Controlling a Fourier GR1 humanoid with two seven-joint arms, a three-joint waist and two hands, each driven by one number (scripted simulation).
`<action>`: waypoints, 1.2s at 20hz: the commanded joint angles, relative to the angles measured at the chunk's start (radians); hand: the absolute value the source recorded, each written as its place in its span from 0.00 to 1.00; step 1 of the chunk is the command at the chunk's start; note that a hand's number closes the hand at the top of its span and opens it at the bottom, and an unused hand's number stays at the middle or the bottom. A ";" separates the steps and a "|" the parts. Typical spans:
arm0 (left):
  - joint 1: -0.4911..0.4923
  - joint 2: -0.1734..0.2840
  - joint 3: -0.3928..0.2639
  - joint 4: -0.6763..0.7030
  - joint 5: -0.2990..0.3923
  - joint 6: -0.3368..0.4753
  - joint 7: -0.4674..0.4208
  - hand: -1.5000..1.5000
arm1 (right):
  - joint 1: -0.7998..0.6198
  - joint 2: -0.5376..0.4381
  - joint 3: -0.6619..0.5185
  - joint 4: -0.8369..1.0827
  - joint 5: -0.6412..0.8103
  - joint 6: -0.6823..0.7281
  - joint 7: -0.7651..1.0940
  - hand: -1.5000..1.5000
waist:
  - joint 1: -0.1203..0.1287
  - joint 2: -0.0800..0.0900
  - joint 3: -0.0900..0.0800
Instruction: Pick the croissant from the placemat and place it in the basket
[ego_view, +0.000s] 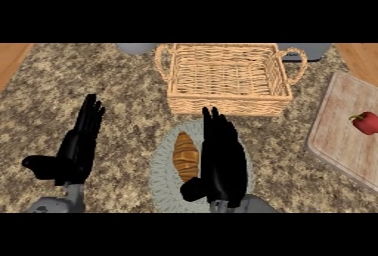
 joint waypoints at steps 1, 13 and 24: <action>0.006 0.012 0.012 -0.012 0.014 -0.015 0.009 0.50 | -0.083 0.017 -0.014 -0.009 -0.030 0.184 0.283 0.00 | 0.004 0.005 0.002; 0.033 -0.008 -0.012 -0.064 -0.016 0.013 0.029 0.50 | -0.074 0.017 -0.013 0.021 -0.047 0.137 0.285 0.00 | 0.003 0.007 0.004; 0.023 0.002 0.017 -0.055 -0.008 -0.011 0.030 0.50 | -0.044 0.017 0.077 0.065 -0.018 0.055 0.285 0.00 | -0.004 0.011 0.005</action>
